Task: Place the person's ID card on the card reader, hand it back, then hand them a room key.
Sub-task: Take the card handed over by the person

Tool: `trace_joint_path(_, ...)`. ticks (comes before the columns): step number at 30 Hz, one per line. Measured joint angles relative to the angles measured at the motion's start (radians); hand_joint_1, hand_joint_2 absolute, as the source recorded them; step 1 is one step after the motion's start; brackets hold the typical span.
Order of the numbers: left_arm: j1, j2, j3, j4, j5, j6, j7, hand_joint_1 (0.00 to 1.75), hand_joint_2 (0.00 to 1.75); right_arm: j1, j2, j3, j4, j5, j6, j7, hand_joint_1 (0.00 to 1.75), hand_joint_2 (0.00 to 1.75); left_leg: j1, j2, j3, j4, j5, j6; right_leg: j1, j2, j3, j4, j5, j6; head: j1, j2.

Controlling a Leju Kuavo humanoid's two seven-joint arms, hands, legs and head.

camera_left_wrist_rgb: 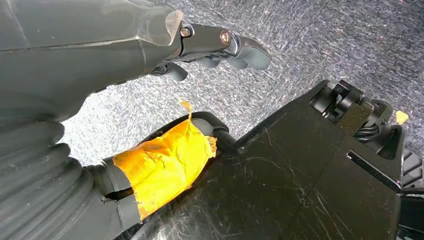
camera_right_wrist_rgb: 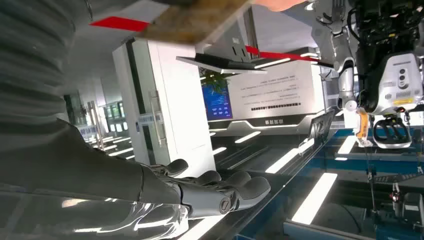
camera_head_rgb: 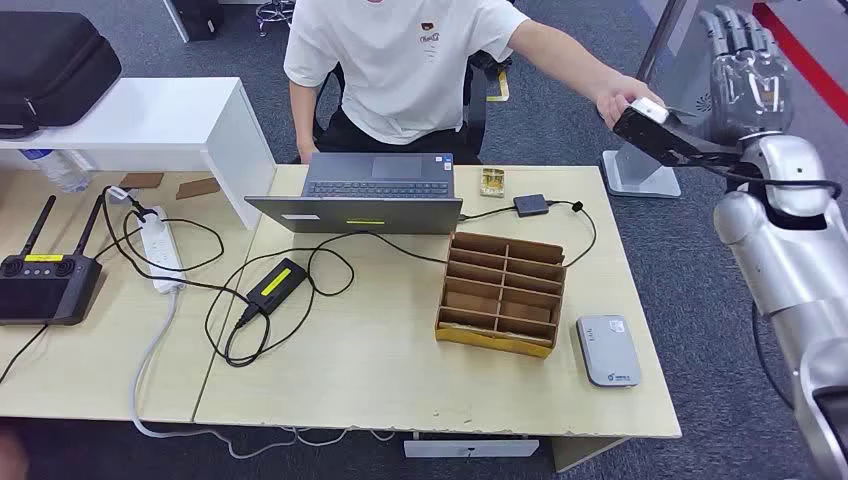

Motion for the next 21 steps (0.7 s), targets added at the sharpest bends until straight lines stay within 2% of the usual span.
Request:
trace_joint_path(11, 0.000, 0.000, 0.000, 0.000, 0.011, 0.000, 0.002, 0.00, 1.75, 0.069, -0.013, 0.000, -0.023, -0.021, -0.016, -0.006, 1.75, 1.75, 0.000, 0.000, -0.001, 0.000, 0.000, 0.000, 0.000, 0.000, 0.000, 0.000, 0.000, 0.000, 0.000, 0.000)
trace_joint_path(21, 0.001, 0.000, 0.001, 0.000, 0.021, -0.002, 0.000, 0.00, 1.75, 0.093, -0.021, 0.000, -0.035, -0.015, -0.022, 0.000, 1.75, 1.75, 0.000, 0.000, -0.001, 0.000, 0.000, 0.000, 0.000, 0.000, -0.001, 0.000, 0.000, 0.000, 0.000, 0.000)
